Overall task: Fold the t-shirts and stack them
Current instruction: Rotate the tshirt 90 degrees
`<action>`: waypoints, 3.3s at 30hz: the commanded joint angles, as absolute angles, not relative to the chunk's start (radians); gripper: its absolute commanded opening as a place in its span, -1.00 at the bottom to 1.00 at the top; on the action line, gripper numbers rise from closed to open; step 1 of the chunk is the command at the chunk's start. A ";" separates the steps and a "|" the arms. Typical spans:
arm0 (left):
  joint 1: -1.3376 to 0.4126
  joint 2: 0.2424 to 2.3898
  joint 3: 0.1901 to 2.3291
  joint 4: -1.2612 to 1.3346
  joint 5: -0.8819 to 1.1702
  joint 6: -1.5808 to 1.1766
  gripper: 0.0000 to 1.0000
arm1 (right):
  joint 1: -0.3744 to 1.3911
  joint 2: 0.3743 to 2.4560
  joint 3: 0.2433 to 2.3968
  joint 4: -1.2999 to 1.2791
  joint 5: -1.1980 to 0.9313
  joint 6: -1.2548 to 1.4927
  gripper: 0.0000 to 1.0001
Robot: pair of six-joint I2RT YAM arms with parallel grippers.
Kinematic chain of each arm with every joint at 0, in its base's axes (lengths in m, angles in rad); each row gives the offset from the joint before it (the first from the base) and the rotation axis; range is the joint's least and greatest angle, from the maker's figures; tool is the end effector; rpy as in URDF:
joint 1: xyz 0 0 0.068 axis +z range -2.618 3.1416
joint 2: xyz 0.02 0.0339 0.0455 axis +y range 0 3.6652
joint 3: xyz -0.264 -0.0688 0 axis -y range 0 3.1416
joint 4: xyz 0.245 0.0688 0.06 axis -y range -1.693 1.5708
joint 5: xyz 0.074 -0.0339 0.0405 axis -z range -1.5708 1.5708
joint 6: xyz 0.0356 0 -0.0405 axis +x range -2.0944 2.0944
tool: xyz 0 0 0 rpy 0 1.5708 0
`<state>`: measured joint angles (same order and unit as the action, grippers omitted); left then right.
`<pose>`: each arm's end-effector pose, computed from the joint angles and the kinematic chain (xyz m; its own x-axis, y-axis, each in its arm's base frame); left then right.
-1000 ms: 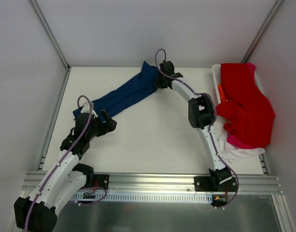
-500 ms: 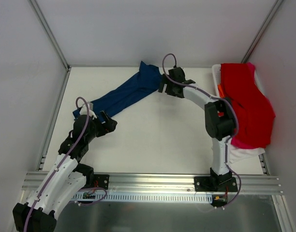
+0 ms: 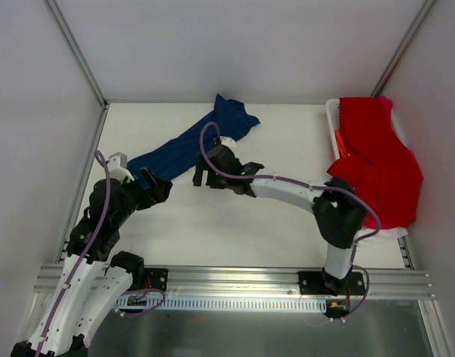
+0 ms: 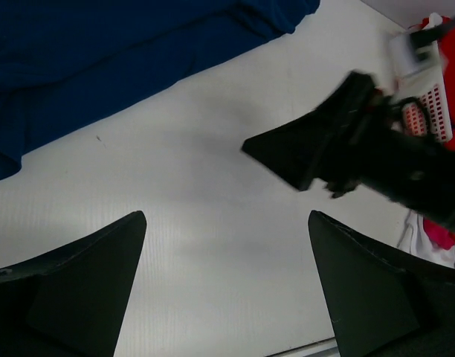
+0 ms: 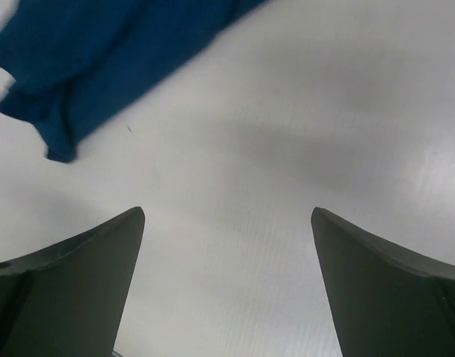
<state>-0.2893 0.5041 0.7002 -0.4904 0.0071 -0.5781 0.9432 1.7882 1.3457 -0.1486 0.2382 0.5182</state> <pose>0.1172 -0.0351 0.3158 -0.3923 -0.4533 -0.8004 0.0925 0.8463 -0.5247 0.2500 0.3303 0.2601 -0.6169 -0.0307 -0.7864 -0.4213 0.8569 0.2970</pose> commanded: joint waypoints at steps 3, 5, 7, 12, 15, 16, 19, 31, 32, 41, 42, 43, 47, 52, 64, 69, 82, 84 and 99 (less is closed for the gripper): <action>-0.301 0.397 0.814 -0.675 -0.104 -0.502 0.88 | 1.035 2.022 1.543 -0.106 0.127 0.632 0.99; -0.301 0.358 0.828 -0.695 -0.141 -0.486 0.89 | 1.048 2.066 1.600 -0.106 0.108 0.644 0.99; -0.301 0.339 0.834 -0.713 -0.144 -0.480 0.90 | 1.057 2.111 1.657 -0.106 0.101 0.664 0.99; -0.301 0.313 0.824 -0.741 -0.152 -0.469 0.90 | 1.074 2.154 1.718 -0.107 0.104 0.686 0.99; -0.301 0.288 0.809 -0.742 -0.167 -0.462 0.90 | 1.078 2.207 1.759 -0.100 0.100 0.706 0.99; -0.301 0.273 0.805 -0.741 -0.173 -0.460 0.90 | 1.077 2.221 1.779 -0.094 0.097 0.721 0.99; -0.301 0.249 0.793 -0.739 -0.190 -0.459 0.91 | 1.077 2.288 1.847 -0.078 0.071 0.750 0.99; -0.301 0.239 0.770 -0.741 -0.187 -0.472 0.91 | 1.083 2.482 2.054 -0.063 0.014 0.844 0.99; -0.301 0.239 0.770 -0.741 -0.187 -0.474 0.91 | 1.083 2.491 2.071 -0.061 0.012 0.853 0.99; -0.301 0.230 0.762 -0.741 -0.192 -0.483 0.90 | 1.069 2.582 2.169 -0.031 0.011 0.902 0.99; -0.301 0.229 0.762 -0.741 -0.193 -0.485 0.90 | 1.069 2.592 2.175 -0.019 0.011 0.908 0.99; -0.301 0.226 0.761 -0.741 -0.193 -0.486 0.90 | 1.066 2.599 2.181 -0.015 0.011 0.913 0.99; -0.301 0.221 0.759 -0.741 -0.198 -0.488 0.90 | 1.054 2.634 2.212 -0.008 0.011 0.931 0.99; -0.301 0.221 0.758 -0.741 -0.198 -0.489 0.89 | 1.043 2.666 2.224 0.048 0.011 0.951 0.99; -0.299 0.238 0.761 -0.741 -0.199 -0.486 0.89 | 1.025 2.666 2.188 0.112 -0.038 0.963 -0.99; -0.299 0.239 0.761 -0.741 -0.198 -0.482 0.89 | 1.023 2.581 2.076 0.156 -0.043 0.953 -0.99; -0.298 0.235 0.762 -0.739 -0.183 -0.480 0.89 | 1.005 2.068 1.316 0.256 0.109 0.854 -0.99; -0.299 0.236 0.762 -0.739 -0.178 -0.479 0.89 | 1.005 1.994 1.217 0.256 0.127 0.845 -0.99; -0.299 0.391 0.755 -0.647 0.134 -0.529 0.77 | 1.025 1.462 0.726 0.011 0.389 0.865 -0.99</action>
<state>-0.2893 0.3523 0.7601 -0.7177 -0.0307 -0.4915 1.0149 1.5635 0.7731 0.0978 0.2787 0.8558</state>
